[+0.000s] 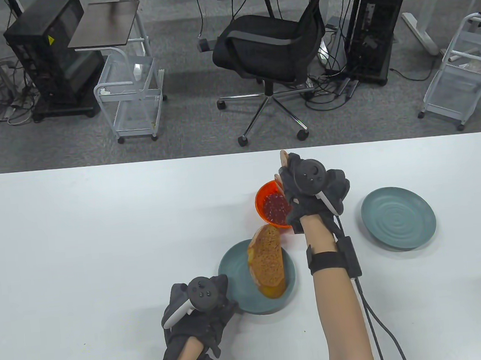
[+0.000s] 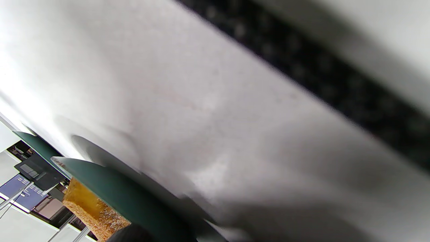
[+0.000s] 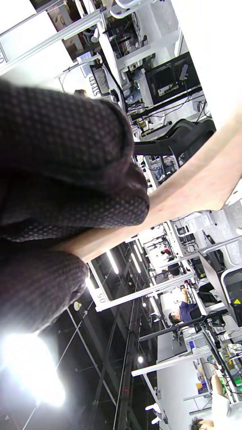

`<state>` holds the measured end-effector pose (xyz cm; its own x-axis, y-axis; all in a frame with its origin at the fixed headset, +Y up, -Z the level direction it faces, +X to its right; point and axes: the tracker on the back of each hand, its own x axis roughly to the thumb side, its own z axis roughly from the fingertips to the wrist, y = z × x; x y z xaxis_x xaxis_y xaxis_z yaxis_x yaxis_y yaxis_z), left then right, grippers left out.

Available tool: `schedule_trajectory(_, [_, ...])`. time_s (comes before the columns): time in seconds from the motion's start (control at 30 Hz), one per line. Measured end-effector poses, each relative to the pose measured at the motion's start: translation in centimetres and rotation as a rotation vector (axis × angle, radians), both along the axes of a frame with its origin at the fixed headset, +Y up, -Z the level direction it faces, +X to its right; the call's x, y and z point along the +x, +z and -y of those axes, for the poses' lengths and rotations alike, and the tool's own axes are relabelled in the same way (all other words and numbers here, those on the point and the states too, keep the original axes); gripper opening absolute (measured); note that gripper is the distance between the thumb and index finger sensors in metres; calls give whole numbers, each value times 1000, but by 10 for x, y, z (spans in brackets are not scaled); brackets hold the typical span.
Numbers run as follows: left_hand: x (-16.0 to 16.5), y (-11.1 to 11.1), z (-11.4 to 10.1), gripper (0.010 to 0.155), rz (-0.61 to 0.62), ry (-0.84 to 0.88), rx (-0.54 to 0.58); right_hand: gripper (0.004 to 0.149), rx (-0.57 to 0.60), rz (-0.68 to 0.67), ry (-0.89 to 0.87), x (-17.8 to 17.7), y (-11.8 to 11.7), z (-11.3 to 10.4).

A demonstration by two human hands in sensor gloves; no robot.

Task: Dip brush into ketchup and spread onto bread slice

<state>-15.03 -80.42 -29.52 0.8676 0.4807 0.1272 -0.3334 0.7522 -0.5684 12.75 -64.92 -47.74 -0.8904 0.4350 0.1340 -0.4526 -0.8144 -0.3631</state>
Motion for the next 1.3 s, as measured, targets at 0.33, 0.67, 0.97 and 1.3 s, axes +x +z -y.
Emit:
schedule_trajectory(0.33, [0, 0, 0, 68, 0, 3, -2, 42, -9, 2, 16, -3, 0, 6])
schedule_trajectory(0.67, [0, 0, 0, 68, 0, 3, -3, 42, 146, -26, -38, 12, 29, -29])
schedule_trajectory(0.97, [0, 0, 0, 68, 0, -1, -2, 42, 221, -15, -402, 47, 121, -24])
schedule_trajectory(1.3, [0, 0, 0, 68, -2, -6, 3, 43, 147, 14, -637, 51, 162, 54])
